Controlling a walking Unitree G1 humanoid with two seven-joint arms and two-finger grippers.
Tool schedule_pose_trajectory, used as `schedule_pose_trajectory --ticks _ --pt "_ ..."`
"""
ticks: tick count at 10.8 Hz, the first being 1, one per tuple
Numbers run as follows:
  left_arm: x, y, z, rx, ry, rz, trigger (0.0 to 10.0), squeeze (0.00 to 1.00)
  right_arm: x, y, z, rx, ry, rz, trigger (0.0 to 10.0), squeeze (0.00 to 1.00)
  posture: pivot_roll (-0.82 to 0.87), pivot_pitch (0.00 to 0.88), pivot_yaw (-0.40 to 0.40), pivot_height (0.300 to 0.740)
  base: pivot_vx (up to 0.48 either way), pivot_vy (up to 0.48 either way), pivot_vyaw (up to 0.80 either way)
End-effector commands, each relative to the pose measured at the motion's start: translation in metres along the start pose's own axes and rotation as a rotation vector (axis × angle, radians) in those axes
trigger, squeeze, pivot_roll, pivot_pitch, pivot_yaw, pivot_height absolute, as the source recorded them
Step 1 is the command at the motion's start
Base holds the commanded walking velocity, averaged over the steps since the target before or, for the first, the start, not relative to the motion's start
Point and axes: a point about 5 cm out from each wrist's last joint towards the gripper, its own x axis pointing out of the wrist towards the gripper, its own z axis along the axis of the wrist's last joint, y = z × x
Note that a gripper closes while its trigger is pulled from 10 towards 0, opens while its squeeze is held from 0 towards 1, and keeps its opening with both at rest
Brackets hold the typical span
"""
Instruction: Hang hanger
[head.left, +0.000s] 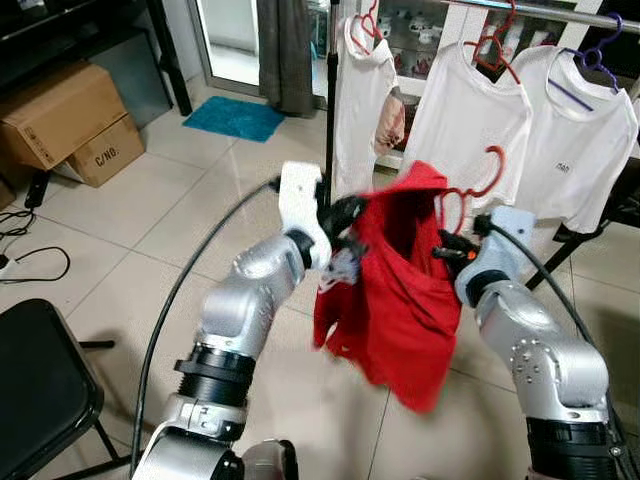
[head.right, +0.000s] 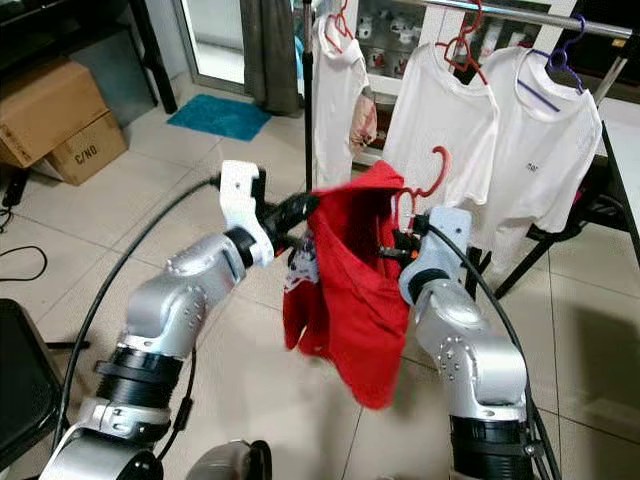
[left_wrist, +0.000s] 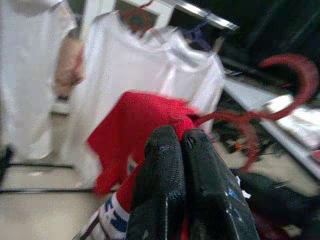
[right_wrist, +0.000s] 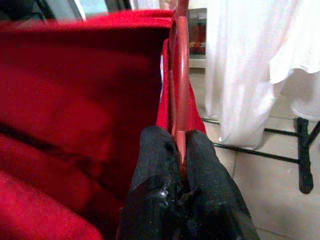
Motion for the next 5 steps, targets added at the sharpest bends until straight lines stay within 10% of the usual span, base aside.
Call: schedule_pose_trajectory --ticks 1,3,4,5 --pt "0.002 -0.010 0.008 -0.011 0.004 -0.068 0.0 0.00 0.002 -0.001 -0.001 -0.013 0.008 -0.007 10.0 0.00 0.05 0.017 0.019 0.740 0.000 0.000 0.00" --pt "-0.003 -0.004 0.002 0.076 0.092 -0.040 0.0 0.00 0.002 0.000 -0.001 -0.008 0.002 -0.009 10.0 0.00 0.05 0.016 0.024 0.740 0.000 0.000 0.00" --pt "-0.006 0.016 -0.004 0.228 0.163 0.119 8.6 0.00 0.003 0.000 0.000 -0.007 -0.003 -0.008 10.0 0.00 0.05 0.016 0.024 0.740 0.000 0.000 0.00" --pt "-0.011 0.031 0.002 0.286 0.144 0.198 10.0 0.21 0.002 0.000 0.003 -0.001 -0.011 -0.001 10.0 0.00 0.06 0.024 0.021 0.740 0.000 0.000 0.00"
